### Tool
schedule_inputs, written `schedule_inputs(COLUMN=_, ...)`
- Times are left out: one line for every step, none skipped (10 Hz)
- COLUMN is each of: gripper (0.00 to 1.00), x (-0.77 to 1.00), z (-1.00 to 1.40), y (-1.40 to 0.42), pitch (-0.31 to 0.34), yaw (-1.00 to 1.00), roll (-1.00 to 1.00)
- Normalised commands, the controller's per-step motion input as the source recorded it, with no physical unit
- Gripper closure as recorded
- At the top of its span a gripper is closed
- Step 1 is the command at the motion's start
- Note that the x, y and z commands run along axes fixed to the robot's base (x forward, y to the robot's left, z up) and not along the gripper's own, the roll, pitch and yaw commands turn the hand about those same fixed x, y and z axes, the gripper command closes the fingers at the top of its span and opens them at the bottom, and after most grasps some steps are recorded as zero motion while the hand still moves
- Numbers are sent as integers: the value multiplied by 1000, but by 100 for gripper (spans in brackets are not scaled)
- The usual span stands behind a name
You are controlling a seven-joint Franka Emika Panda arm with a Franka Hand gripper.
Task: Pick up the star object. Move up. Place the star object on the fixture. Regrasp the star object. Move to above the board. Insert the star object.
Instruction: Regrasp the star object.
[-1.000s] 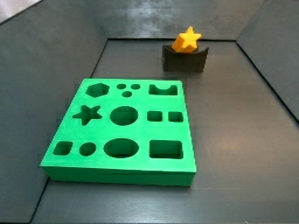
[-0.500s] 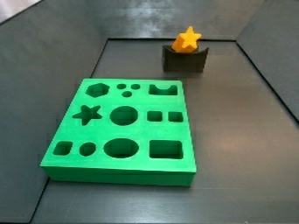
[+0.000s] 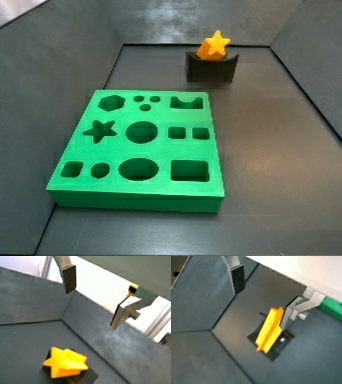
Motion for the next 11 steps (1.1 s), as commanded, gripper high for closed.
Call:
schedule_inputs(gripper=0, x=109, z=-8, y=-49, pitch=208, yaw=206, roll=902)
schedule_inputs(gripper=0, x=113, z=-9, y=-52, pitch=182, yaw=219, roll=719)
schedule_inputs(gripper=0, x=115, z=-9, y=-53, pitch=164, yaw=228, roll=596)
schedule_inputs(gripper=0, x=112, z=-10, y=-53, pitch=121, yaw=236, roll=368)
schedule_inputs(gripper=0, x=100, z=-1, y=-40, pitch=73, yaw=234, roll=234)
schedule_inputs(gripper=0, x=92, z=-7, y=-43, pitch=35, yaw=225, roll=198)
schedule_inputs(gripper=0, x=89, z=-9, y=-46, pitch=18, yaw=215, roll=189)
schedule_inputs(gripper=0, x=39, z=-1000, y=45, pitch=23, yaw=177, roll=252)
schedule_inputs(gripper=0, x=40, z=-1000, y=46, pitch=19, yaw=162, roll=250)
schedule_inputs(gripper=0, x=49, z=-1000, y=39, pitch=-12, yaw=136, roll=221)
schedule_inputs(gripper=0, x=59, z=-1000, y=30, pitch=-41, yaw=116, roll=165)
